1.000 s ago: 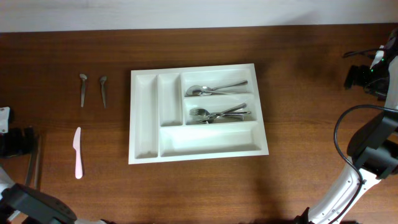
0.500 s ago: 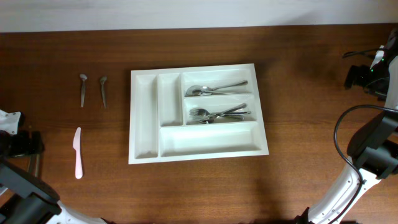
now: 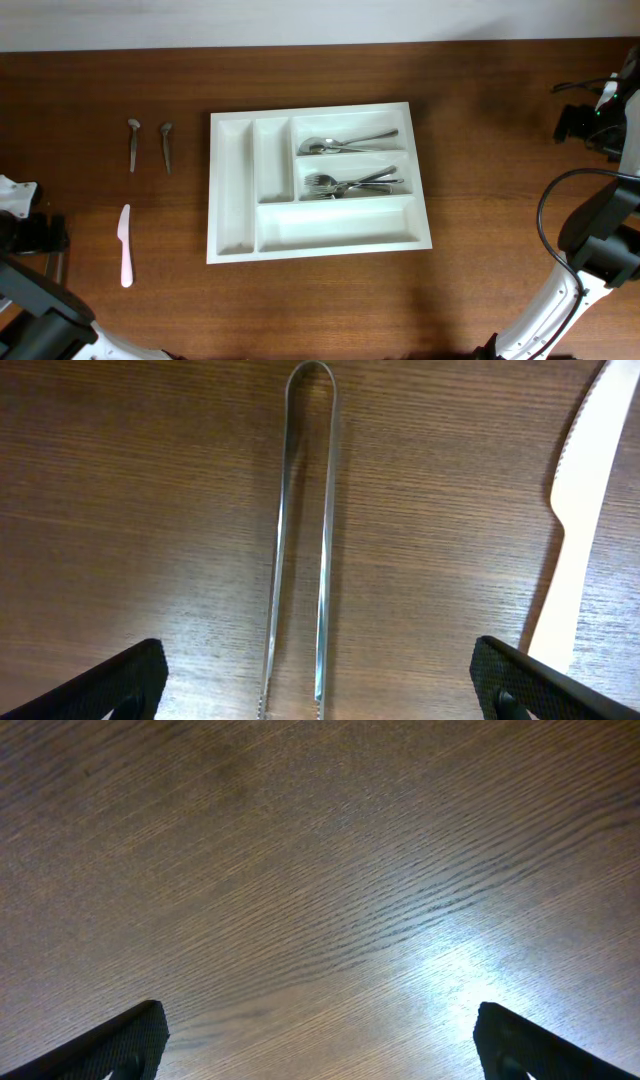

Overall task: Pack container
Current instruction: 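Lower the left gripper and close it on the metal tongs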

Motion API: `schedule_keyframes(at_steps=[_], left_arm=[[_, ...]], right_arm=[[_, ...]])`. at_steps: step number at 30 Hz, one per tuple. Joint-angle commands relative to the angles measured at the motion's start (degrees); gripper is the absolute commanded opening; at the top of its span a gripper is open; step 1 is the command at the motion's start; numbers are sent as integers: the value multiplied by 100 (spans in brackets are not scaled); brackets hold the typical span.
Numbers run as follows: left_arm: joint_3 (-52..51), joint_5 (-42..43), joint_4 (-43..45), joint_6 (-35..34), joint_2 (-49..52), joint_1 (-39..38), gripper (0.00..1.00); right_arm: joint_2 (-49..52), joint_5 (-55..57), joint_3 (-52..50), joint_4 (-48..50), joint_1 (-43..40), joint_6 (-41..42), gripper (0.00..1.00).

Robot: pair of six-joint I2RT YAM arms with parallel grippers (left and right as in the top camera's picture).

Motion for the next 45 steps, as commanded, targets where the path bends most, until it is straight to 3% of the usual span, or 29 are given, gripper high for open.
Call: schedule_keyframes(at_steps=[1, 45], left_arm=[[26, 4, -20, 127, 334, 24, 99], [26, -24, 227, 151, 1263, 9, 100]], right_arm=[[-68, -11, -20, 15, 22, 50, 99], [-68, -11, -20, 13, 22, 50, 99]])
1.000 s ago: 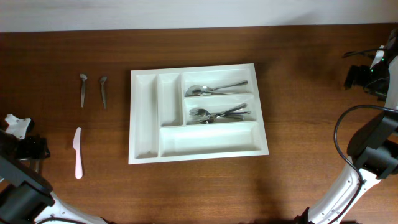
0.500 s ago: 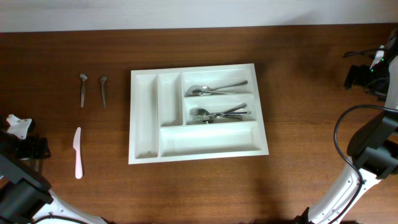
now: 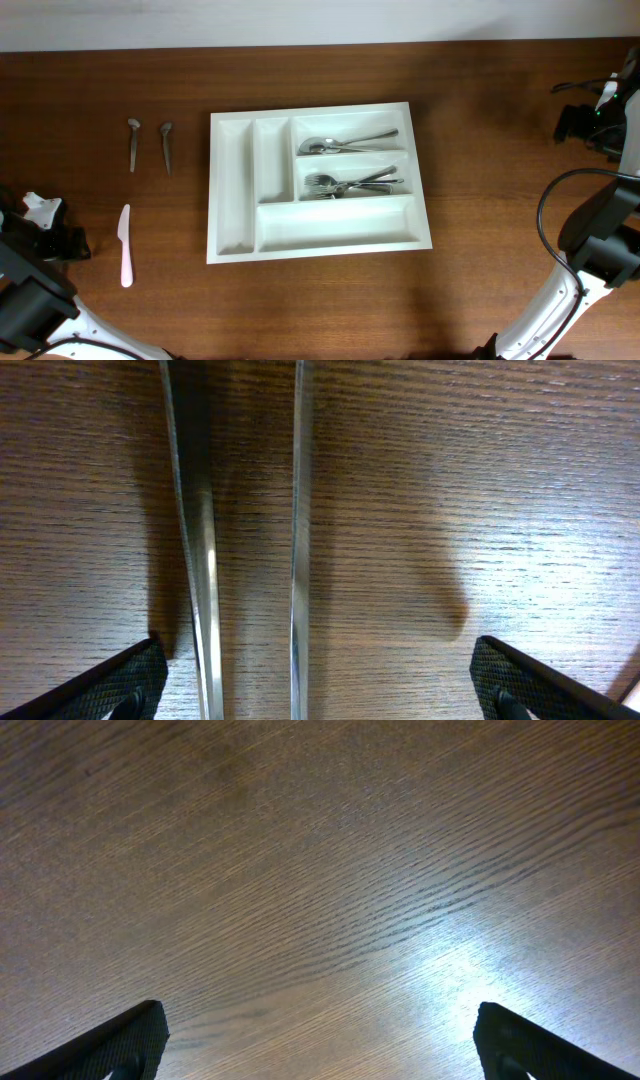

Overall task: Pack container
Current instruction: 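Lower the left gripper and close it on the metal tongs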

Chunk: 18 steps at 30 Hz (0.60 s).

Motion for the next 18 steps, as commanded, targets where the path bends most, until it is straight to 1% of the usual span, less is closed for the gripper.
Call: schedule_keyframes(at_steps=[1, 2, 3, 5, 8, 9, 10, 13, 18], left_arm=[[24, -2, -2, 98, 42, 9, 95], [24, -4, 4, 98, 42, 9, 89], [24, -4, 17, 96, 42, 9, 78], [24, -2, 35, 96, 42, 9, 70], [24, -2, 33, 94, 42, 9, 68], [24, -2, 31, 94, 42, 9, 65], [24, -4, 33, 94, 42, 7, 59], [24, -4, 33, 96, 42, 7, 47], [24, -48, 37, 94, 42, 7, 44]], right_arm=[[-68, -11, -20, 15, 22, 55, 99], [-68, -11, -20, 15, 22, 55, 99], [-68, -11, -20, 15, 22, 55, 99], [-68, -11, -20, 15, 22, 55, 99], [-68, -11, -20, 15, 22, 55, 99], [-68, -11, -20, 15, 22, 55, 99], [-68, -11, -20, 15, 22, 55, 99], [-68, -11, -20, 15, 22, 55, 99], [-68, -11, -20, 15, 22, 55, 99]])
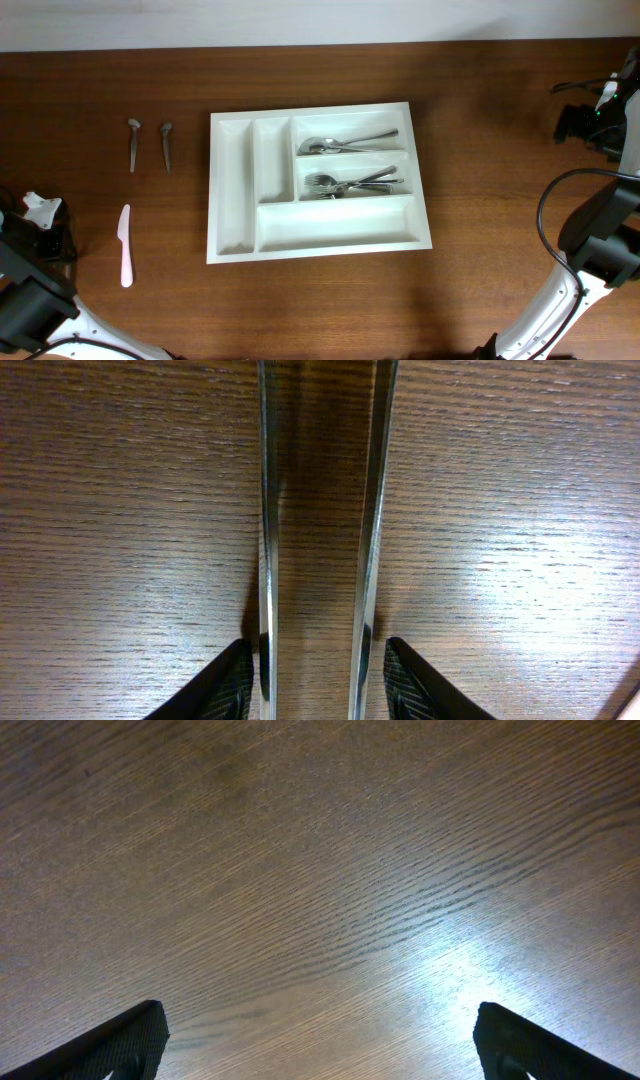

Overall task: Pack container
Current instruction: 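Lower the left gripper and close it on the metal tongs, then lift the tongs with the left gripper toward the tray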

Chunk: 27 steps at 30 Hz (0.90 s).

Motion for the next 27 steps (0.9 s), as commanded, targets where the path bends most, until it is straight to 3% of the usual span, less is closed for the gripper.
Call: schedule_keyframes(at_steps=[1, 7, 10, 14, 18, 27], left_arm=[[24, -26, 9, 52, 42, 7, 44], [24, -26, 9, 55, 42, 7, 23], [24, -24, 9, 50, 42, 7, 17], [26, -22, 7, -13, 39, -24, 17], [63, -22, -81, -13, 39, -160, 3], [846, -20, -409, -37, 39, -1040, 2]], right_arm=[[-68, -11, -20, 15, 22, 52, 99], [-68, -11, -20, 15, 22, 52, 99], [-68, -11, -20, 15, 22, 52, 99], [-68, -11, -20, 15, 22, 52, 99], [-68, -11, -20, 15, 22, 52, 98], [-68, -11, -20, 15, 22, 52, 99]])
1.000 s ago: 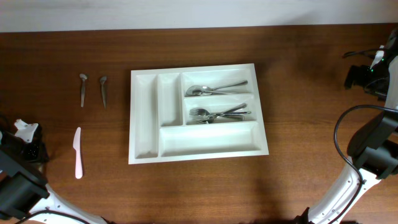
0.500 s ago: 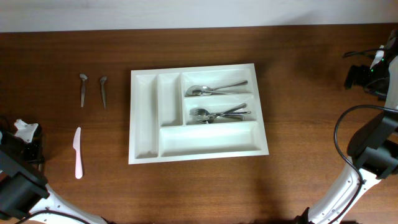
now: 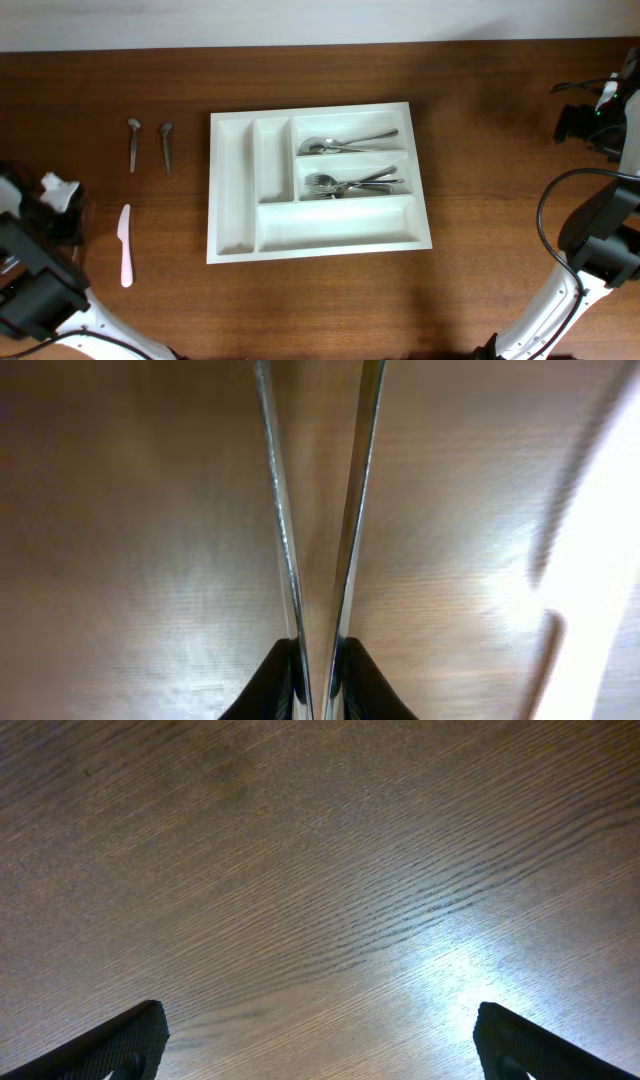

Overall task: Pack container
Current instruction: 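Lift the tongs with the left gripper toward the tray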

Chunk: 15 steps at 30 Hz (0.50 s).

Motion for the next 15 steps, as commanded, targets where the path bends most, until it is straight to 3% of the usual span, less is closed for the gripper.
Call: schedule_keyframes(at_steps=[1, 15], left_arm=[[645, 61, -179, -9, 37, -455, 2], [3504, 131, -1832, 144, 37, -2695, 2]], right_arm=[[-68, -11, -20, 15, 22, 50, 99], [-68, -11, -20, 13, 22, 50, 99]])
